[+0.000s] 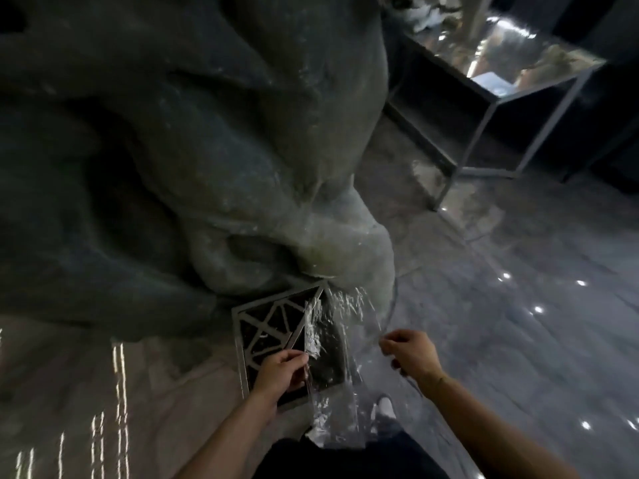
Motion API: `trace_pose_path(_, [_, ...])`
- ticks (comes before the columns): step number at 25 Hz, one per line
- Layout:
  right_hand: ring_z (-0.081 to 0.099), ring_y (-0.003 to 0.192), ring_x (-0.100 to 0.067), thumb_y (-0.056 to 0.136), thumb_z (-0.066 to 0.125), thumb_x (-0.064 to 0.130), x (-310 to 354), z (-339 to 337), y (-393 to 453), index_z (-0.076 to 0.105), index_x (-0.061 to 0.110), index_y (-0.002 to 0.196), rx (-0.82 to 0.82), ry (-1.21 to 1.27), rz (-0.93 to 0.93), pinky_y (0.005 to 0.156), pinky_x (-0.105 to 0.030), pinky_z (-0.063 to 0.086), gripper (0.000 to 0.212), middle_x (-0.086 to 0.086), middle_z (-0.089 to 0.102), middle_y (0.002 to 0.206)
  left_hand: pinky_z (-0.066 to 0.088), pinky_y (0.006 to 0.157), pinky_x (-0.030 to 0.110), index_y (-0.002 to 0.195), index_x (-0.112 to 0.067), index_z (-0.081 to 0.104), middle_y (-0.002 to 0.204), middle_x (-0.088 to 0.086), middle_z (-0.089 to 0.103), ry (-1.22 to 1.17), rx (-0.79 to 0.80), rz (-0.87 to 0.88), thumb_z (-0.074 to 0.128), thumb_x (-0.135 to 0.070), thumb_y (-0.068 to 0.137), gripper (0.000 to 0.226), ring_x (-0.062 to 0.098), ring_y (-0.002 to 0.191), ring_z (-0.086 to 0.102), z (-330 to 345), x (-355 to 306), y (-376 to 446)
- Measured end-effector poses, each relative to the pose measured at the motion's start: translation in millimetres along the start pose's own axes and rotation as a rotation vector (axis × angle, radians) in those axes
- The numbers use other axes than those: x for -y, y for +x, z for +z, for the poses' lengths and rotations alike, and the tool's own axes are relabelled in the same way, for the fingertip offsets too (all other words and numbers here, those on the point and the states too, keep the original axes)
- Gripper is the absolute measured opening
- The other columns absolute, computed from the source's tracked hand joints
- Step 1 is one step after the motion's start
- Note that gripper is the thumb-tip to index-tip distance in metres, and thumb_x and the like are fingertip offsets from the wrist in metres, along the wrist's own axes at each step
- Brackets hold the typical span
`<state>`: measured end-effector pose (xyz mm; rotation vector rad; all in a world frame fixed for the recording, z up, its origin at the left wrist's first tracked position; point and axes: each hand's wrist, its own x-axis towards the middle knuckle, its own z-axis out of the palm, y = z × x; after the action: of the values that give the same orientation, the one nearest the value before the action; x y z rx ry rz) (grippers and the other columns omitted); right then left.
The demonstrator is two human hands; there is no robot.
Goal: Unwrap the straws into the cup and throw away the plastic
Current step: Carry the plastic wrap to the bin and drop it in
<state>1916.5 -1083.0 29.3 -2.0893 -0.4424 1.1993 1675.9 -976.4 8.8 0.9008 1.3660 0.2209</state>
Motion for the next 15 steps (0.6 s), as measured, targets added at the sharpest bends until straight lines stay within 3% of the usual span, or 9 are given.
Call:
trace_pose_path(7, [0.057, 0.039, -0.008, 0.084, 0.070, 0.013, 2.7, 17.4, 17.7, 0.073, 0.007, 0.081, 0.291, -0.182, 0.039, 0.038, -0.019, 0.043, 0.008, -0.006, 0.069, 0.064, 0.050, 0.060, 0.030, 0.087, -0.006, 0.072, 0.066, 0.006, 0.069, -0.309, -0.254, -0.151, 0.070, -0.009, 0.085, 0.004, 0.020, 0.064, 0.062, 3.1, 55.0, -42.6])
trace_pose_path(10, [0.058, 0.041, -0.011, 0.084, 0.069, 0.011, -2.2, 23.6, 13.2, 0.073, 0.004, 0.080, 0.348, -0.209, 0.080, 0.038, -0.020, 0.043, 0.009, -0.005, 0.069, 0.060, 0.050, 0.054, 0.028, 0.077, -0.008, 0.071, 0.056, 0.005, 0.067, -0.398, -0.317, -0.209, 0.071, -0.007, 0.083, 0.006, 0.017, 0.052, 0.062, 10.3, 76.3, -55.1])
trace_pose_path(13, [0.060, 0.045, -0.013, 0.087, 0.065, 0.012, -1.8, 25.7, 10.9, 0.072, 0.007, 0.083, 0.371, -0.262, 0.088, 0.040, -0.023, 0.043, 0.010, -0.010, 0.071, 0.070, 0.051, 0.049, 0.025, 0.073, -0.008, 0.068, 0.054, 0.005, 0.064, -0.463, -0.324, -0.286, 0.070, -0.006, 0.082, 0.010, 0.015, 0.048, 0.060, 16.1, 85.5, -59.1])
trace_pose_path(15, [0.063, 0.050, -0.014, 0.092, 0.058, 0.011, 3.5, 23.2, 10.1, 0.069, 0.014, 0.098, 0.424, -0.289, 0.036, 0.042, -0.022, 0.046, 0.013, -0.009, 0.072, 0.081, 0.053, 0.050, 0.027, 0.072, -0.009, 0.068, 0.054, 0.006, 0.064, -0.489, -0.317, -0.322, 0.071, -0.005, 0.082, 0.011, 0.017, 0.049, 0.060, 15.1, 84.7, -55.5])
